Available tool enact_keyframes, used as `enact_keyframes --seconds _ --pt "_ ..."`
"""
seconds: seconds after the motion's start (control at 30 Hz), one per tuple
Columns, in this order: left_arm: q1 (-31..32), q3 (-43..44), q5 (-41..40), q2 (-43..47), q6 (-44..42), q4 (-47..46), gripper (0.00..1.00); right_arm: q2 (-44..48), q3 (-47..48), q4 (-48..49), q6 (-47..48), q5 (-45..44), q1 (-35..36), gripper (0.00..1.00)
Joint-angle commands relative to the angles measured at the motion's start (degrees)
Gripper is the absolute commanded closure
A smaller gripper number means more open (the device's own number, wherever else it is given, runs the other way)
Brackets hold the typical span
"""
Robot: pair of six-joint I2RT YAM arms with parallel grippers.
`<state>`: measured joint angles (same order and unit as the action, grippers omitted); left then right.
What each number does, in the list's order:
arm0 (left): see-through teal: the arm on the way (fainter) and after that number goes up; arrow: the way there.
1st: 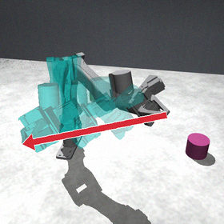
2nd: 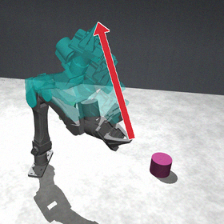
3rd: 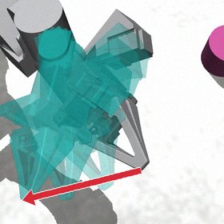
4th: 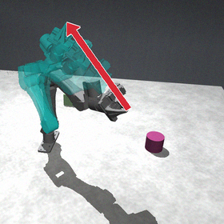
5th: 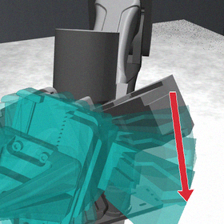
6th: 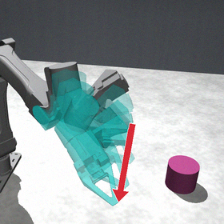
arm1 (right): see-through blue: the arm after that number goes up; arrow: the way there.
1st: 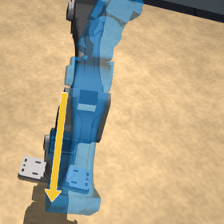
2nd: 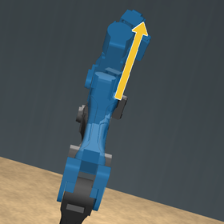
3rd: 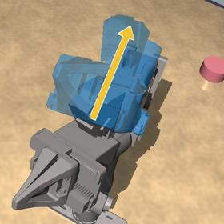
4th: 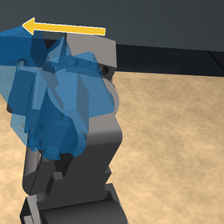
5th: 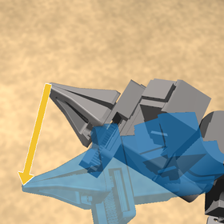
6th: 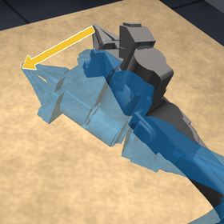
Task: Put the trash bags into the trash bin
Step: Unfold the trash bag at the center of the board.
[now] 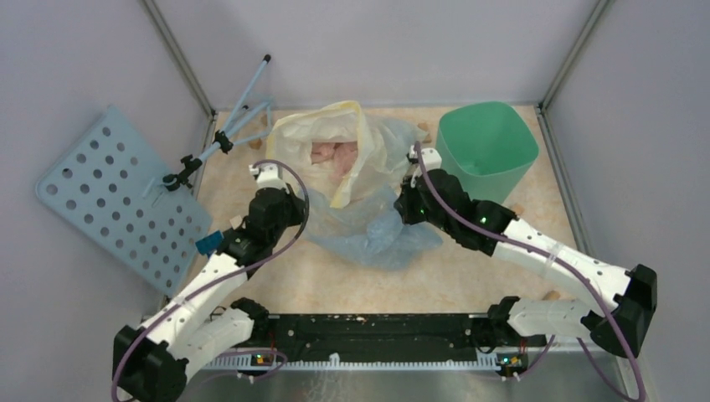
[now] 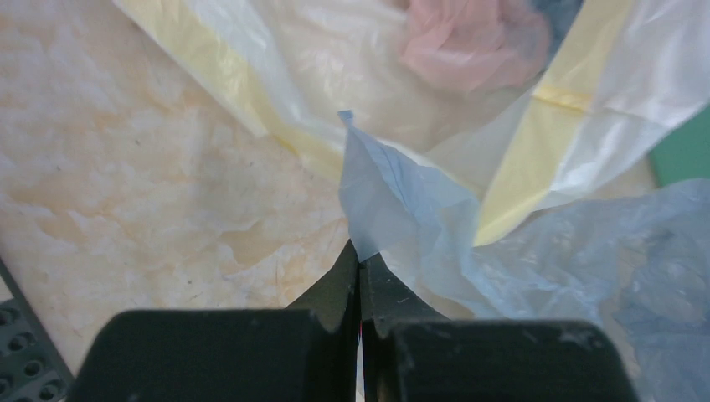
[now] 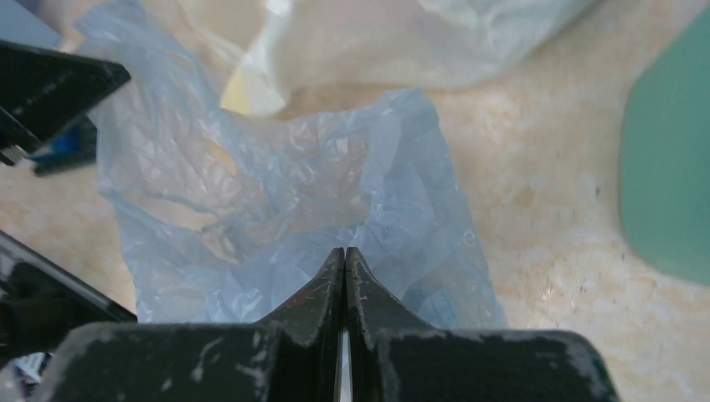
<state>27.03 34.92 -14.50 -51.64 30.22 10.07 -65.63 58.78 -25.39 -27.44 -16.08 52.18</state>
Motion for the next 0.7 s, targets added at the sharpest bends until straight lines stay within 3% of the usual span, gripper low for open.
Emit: enact_keyframes --seconds 0.0,0.13,0.23,0.33,0.43,0.67 --pt "-0.24 8.15 -0.79 7.7 -3.16 4.54 1.0 2.67 9.25 0.27 4.49 2.07 -0.28 1.0" --pt "-0.22 16.29 -2.32 13.03 -5.72 4.66 1.0 4.18 17.33 0.77 8.3 2.22 -0.31 1.0" --pt "-0.27 25.15 -4.43 14.99 -8.08 5.01 1.0 5.9 22.32 3.68 12.59 7.73 -0.3 1.0" --pt "-0.22 29.54 -4.93 17.07 -9.41 4.36 1.0 10.21 19.53 11.16 15.51 12.57 -0.31 1.0" --pt "-0.24 24.6 -1.93 20.13 -8.45 1.55 1.0 14.84 10.35 13.78 14.59 9.71 -0.3 1.0" --pt "-0.22 0.77 8.87 21.31 2.37 1.57 1.0 16.27 -12.8 0.27 1.25 -10.49 -0.33 1.0"
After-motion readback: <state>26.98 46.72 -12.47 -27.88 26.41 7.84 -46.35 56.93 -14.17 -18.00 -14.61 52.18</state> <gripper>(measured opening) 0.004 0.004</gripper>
